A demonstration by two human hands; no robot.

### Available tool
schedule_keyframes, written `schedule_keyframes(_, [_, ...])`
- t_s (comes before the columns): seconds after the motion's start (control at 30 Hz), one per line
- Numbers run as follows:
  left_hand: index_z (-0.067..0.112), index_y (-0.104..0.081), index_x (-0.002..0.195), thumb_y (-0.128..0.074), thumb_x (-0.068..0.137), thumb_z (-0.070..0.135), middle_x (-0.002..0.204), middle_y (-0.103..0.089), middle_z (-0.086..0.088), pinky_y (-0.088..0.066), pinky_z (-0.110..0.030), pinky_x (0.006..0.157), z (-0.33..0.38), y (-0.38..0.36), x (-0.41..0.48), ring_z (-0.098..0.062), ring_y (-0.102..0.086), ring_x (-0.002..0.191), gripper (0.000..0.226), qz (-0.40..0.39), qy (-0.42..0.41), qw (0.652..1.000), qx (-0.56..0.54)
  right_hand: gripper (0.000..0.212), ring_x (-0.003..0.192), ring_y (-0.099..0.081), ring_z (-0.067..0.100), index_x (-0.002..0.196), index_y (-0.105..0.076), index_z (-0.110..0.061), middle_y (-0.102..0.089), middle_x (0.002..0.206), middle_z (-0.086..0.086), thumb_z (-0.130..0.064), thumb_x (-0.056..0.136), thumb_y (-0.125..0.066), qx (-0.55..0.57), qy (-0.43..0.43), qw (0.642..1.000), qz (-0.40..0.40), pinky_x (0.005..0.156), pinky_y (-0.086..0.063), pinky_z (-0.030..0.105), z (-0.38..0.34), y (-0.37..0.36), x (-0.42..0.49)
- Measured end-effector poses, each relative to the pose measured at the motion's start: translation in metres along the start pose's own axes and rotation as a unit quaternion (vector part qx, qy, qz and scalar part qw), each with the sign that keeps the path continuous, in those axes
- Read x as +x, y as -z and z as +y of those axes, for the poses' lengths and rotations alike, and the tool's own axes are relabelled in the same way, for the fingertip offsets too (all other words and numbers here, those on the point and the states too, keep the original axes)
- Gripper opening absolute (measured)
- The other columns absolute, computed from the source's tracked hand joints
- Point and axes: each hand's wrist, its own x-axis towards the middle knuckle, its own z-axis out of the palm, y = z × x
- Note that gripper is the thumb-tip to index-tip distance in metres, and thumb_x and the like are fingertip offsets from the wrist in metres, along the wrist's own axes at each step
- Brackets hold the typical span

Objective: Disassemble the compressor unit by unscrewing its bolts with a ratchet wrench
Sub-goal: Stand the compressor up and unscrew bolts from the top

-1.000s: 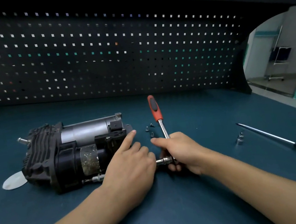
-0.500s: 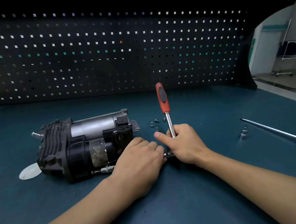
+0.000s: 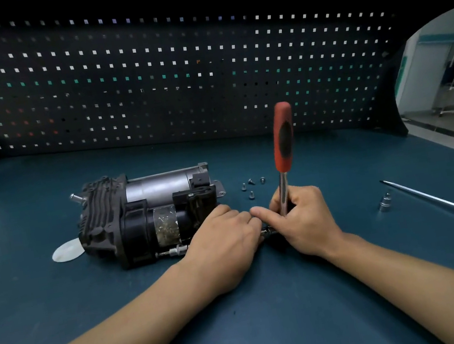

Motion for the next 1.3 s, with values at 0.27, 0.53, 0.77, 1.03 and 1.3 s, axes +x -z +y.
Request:
schedule_keyframes(0.27, [0.021, -0.060, 0.092, -0.039, 0.103, 0.037, 0.090, -0.061, 0.000, -0.039, -0.035, 0.090, -0.001, -0.002, 0.001, -0.023, -0.060, 0.086, 0.028, 0.002, 0.011, 1.000, -0.009, 0.048, 0.048, -0.056, 0.020, 0.055, -0.060, -0.010, -0.057, 0.054, -0.001, -0.042, 0.087, -0.074, -0.091, 0.227, 0.970, -0.009, 0.045, -0.047, 0.038, 0.005, 0.019, 0.004])
schedule_keyframes(0.53, [0.019, -0.063, 0.083, -0.053, 0.098, 0.034, 0.083, -0.064, -0.002, -0.041, -0.037, 0.084, 0.001, 0.006, 0.001, -0.027, -0.062, 0.083, 0.024, 0.005, 0.015, 0.999, -0.031, 0.052, 0.065, -0.059, 0.011, 0.068, -0.062, -0.003, -0.061, 0.070, -0.001, -0.047, 0.094, -0.065, -0.075, 0.187, 0.976, -0.086, 0.064, -0.051, 0.029, 0.015, 0.021, -0.008])
schedule_keyframes(0.77, [0.018, -0.064, 0.087, -0.048, 0.098, 0.033, 0.089, -0.065, -0.002, -0.036, -0.035, 0.085, 0.001, 0.007, 0.003, -0.027, -0.061, 0.088, 0.024, -0.021, 0.022, 0.999, -0.012, 0.052, 0.064, -0.052, 0.014, 0.067, -0.051, -0.010, -0.053, 0.064, 0.001, -0.053, 0.096, -0.044, -0.112, 0.076, 0.981, -0.139, 0.062, -0.044, 0.038, -0.001, 0.022, -0.006])
schedule_keyframes(1.03, [0.016, -0.064, 0.081, -0.050, 0.096, 0.029, 0.087, -0.067, -0.005, -0.037, -0.037, 0.083, 0.002, 0.007, 0.005, -0.029, -0.061, 0.086, 0.024, -0.018, 0.028, 0.999, 0.000, 0.044, 0.054, -0.060, 0.017, 0.062, -0.059, -0.003, -0.066, 0.056, 0.005, -0.026, 0.100, -0.053, -0.014, -0.153, 0.975, -0.163, 0.060, -0.051, 0.037, -0.007, 0.001, 0.027])
schedule_keyframes(1.3, [0.022, -0.060, 0.070, -0.068, 0.085, 0.027, 0.070, -0.062, 0.002, -0.046, -0.033, 0.070, 0.004, 0.006, 0.003, -0.022, -0.062, 0.067, 0.017, 0.008, 0.003, 1.000, 0.026, 0.037, 0.048, -0.055, 0.016, 0.064, -0.055, -0.014, -0.061, 0.046, 0.000, -0.033, 0.095, -0.056, -0.056, -0.295, 0.942, -0.148, 0.054, -0.043, 0.029, -0.002, -0.016, 0.040])
